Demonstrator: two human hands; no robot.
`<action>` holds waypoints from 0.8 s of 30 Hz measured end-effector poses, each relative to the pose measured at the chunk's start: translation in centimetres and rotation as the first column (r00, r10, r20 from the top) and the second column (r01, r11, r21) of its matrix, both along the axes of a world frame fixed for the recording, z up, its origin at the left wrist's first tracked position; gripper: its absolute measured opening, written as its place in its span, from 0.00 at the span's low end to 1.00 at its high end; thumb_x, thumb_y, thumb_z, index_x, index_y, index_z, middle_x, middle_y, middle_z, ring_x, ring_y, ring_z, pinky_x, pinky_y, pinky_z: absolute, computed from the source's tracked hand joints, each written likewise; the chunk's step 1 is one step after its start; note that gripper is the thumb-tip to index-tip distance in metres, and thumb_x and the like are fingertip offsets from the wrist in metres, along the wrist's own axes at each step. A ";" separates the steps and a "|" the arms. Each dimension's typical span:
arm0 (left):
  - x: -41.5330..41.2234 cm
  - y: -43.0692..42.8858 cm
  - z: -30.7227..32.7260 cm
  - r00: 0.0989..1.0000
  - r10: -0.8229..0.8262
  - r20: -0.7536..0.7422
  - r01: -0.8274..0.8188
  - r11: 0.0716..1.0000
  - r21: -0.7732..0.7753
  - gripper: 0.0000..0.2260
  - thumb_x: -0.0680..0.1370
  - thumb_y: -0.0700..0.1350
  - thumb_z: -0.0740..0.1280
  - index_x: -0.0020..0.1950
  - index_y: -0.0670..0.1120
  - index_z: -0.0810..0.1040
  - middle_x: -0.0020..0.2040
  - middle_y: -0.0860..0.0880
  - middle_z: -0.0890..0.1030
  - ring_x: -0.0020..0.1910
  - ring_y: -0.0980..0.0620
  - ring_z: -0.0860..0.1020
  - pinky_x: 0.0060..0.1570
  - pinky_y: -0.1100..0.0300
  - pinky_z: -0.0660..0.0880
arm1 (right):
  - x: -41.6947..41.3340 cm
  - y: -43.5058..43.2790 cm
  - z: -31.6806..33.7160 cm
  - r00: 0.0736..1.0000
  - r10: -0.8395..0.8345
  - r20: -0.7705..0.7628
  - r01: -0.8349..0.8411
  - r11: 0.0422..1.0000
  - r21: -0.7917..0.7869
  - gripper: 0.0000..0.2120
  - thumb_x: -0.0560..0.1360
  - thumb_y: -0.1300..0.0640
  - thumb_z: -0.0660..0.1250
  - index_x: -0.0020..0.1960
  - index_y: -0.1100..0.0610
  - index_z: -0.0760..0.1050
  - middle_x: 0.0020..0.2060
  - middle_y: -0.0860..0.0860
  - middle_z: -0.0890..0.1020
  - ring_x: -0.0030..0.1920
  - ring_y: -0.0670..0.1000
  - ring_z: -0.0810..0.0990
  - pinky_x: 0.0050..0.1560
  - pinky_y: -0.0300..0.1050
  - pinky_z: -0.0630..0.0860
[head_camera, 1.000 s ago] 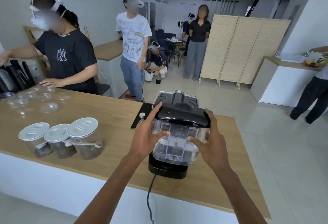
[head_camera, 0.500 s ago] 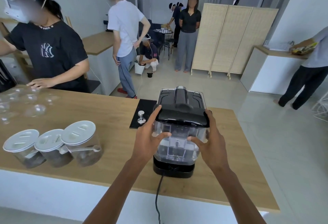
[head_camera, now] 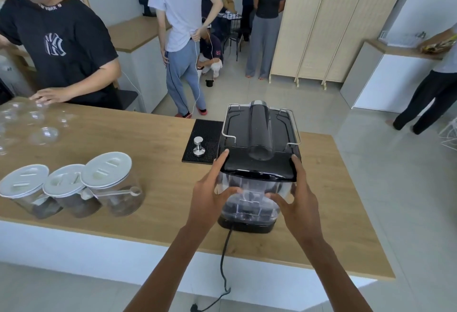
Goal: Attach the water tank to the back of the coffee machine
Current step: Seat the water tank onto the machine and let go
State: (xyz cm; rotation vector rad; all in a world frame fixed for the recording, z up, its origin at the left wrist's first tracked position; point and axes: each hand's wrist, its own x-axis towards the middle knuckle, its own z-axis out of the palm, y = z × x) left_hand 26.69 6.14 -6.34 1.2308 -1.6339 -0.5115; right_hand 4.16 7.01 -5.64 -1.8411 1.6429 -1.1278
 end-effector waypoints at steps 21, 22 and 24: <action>-0.3 0.8 -1.3 0.999 0.021 0.039 -0.024 0.998 0.063 0.40 0.79 0.52 0.70 0.80 0.64 0.45 0.76 0.48 0.73 0.59 0.69 0.77 0.55 0.76 0.74 | -0.3 0.7 -0.5 0.996 -0.085 -0.016 0.084 0.996 -0.013 0.59 0.67 0.38 0.77 0.83 0.40 0.38 0.76 0.37 0.63 0.69 0.56 0.79 0.59 0.49 0.80; 0.0 1.0 -1.3 0.998 0.018 0.054 -0.022 0.996 0.086 0.40 0.80 0.53 0.70 0.79 0.64 0.43 0.78 0.49 0.70 0.62 0.66 0.77 0.54 0.79 0.73 | -0.5 1.1 -0.7 0.994 -0.111 -0.003 0.111 0.994 -0.022 0.61 0.66 0.36 0.77 0.83 0.40 0.37 0.78 0.39 0.61 0.70 0.57 0.78 0.59 0.53 0.80; 0.8 1.6 -1.8 0.996 0.008 0.093 -0.018 0.994 0.111 0.40 0.80 0.52 0.70 0.79 0.63 0.42 0.75 0.56 0.69 0.63 0.62 0.74 0.53 0.82 0.70 | -1.1 1.7 -1.4 0.989 -0.147 -0.021 0.146 0.989 -0.033 0.58 0.67 0.33 0.72 0.83 0.41 0.37 0.82 0.46 0.58 0.71 0.59 0.76 0.58 0.57 0.80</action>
